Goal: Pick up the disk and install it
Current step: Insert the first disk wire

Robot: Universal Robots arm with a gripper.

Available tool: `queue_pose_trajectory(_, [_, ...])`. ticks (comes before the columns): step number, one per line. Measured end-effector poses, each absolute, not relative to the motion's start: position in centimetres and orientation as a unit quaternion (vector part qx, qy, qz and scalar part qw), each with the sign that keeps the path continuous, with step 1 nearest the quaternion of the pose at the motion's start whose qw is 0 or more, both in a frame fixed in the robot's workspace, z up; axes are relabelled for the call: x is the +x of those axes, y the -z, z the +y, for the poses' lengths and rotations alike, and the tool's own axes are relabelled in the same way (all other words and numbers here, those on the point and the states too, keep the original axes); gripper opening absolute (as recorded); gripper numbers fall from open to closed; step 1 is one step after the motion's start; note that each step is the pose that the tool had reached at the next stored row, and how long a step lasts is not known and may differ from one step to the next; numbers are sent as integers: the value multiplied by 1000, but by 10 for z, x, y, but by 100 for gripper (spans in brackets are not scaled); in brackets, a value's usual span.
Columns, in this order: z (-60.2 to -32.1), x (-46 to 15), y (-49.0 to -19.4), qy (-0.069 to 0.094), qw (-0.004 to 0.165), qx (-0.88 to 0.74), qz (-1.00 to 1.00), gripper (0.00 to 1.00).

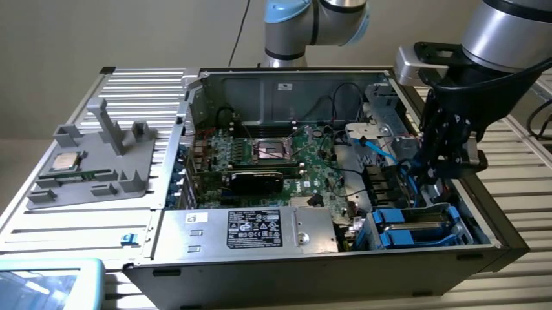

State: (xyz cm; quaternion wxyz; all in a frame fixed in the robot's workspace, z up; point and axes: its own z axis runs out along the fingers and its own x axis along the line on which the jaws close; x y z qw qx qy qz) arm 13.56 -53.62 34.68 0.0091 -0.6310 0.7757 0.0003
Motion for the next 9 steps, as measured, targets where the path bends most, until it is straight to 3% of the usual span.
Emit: queue_pose_trajectory(9, [-533,128,-356,15,4,-631,776,36])
